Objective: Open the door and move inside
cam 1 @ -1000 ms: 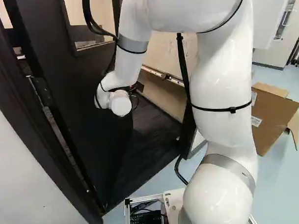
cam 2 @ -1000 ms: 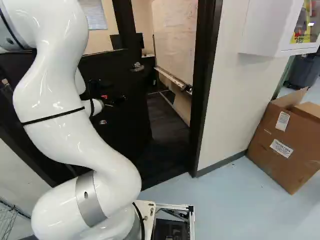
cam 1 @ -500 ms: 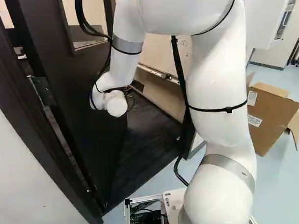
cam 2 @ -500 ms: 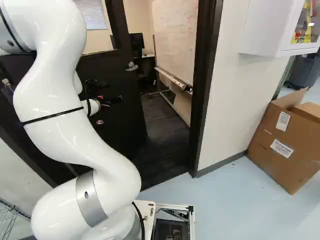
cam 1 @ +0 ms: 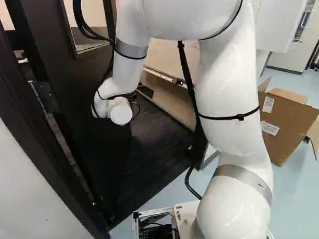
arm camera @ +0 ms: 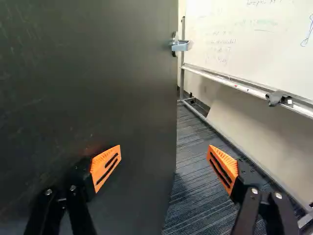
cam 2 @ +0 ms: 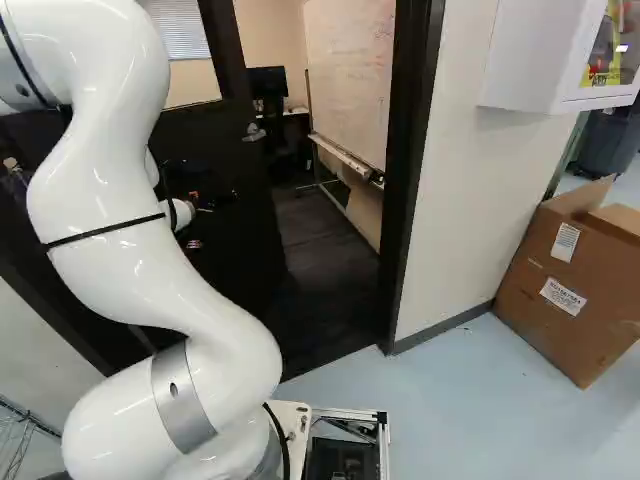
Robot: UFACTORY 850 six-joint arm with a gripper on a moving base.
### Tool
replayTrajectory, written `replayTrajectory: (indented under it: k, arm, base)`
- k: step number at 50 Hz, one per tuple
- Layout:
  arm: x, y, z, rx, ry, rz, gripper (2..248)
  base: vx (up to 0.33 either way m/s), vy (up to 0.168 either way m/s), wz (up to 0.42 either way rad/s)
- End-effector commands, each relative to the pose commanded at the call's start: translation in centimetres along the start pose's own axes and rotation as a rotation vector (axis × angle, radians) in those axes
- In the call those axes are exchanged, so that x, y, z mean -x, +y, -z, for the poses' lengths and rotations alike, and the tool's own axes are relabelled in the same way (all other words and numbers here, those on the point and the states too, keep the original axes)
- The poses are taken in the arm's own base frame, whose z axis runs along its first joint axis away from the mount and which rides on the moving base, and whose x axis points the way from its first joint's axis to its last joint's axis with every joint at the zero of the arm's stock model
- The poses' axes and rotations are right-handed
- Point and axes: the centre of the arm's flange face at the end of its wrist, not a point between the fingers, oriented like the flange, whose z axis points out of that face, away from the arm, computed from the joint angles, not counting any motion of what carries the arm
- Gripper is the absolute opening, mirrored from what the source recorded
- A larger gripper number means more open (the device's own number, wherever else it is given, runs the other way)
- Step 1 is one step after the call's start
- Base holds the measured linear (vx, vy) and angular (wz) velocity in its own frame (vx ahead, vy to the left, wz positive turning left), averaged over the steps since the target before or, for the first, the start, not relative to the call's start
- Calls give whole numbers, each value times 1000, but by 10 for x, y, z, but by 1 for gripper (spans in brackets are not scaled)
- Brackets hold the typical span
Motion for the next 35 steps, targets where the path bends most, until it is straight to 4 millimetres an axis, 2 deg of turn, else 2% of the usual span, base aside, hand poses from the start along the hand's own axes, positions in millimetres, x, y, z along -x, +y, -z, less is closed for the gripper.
replayTrajectory:
  k: [35]
  arm:
    - [1,-28,-5,-96,16,44,247]
  base:
    - [0,0,0]
